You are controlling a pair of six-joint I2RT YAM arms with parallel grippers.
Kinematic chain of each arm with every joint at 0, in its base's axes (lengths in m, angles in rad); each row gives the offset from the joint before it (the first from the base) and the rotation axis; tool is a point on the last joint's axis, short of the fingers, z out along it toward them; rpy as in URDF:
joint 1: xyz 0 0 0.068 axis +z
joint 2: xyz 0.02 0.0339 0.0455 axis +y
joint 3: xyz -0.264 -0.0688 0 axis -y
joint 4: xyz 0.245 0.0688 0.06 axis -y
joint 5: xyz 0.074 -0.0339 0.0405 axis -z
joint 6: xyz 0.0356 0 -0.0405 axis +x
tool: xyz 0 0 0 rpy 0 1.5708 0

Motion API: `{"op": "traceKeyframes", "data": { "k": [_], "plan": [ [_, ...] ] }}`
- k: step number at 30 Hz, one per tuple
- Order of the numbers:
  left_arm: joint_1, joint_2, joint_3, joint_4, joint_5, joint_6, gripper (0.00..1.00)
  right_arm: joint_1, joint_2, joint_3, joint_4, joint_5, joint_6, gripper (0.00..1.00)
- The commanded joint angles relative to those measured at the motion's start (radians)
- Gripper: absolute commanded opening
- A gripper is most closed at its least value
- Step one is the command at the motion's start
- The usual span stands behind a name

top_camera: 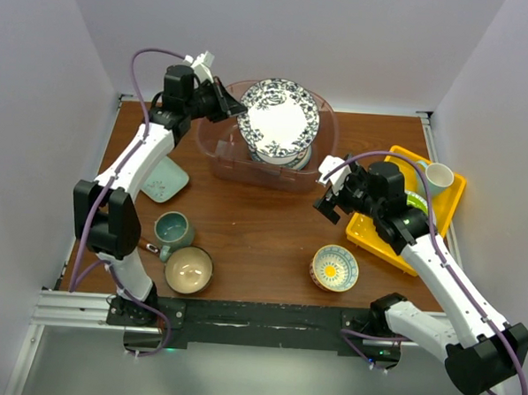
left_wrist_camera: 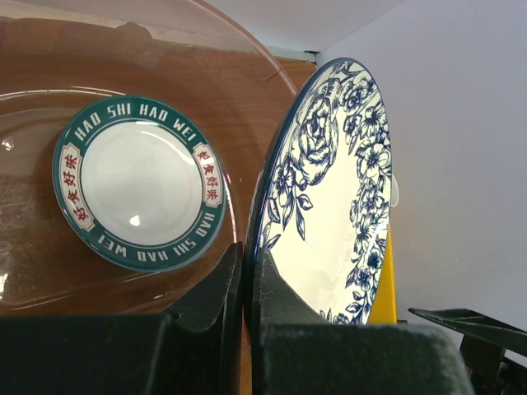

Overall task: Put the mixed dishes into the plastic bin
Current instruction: Place the plate in the plastic bin.

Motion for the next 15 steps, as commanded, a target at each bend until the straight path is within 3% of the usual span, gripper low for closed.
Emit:
{"op": "traceKeyframes", "data": {
  "k": [1, 15],
  "plan": [
    [0.011, -0.012, 0.088, 0.127, 0.036, -0.030, 0.00, 0.002, -0.005, -0.010, 0.043, 0.018, -0.011, 0.98],
    [0.011, 0.048, 0.097, 0.124, 0.042, -0.022, 0.00, 0.002, -0.002, -0.013, 0.048, 0.023, -0.013, 0.98]
  ]
}}
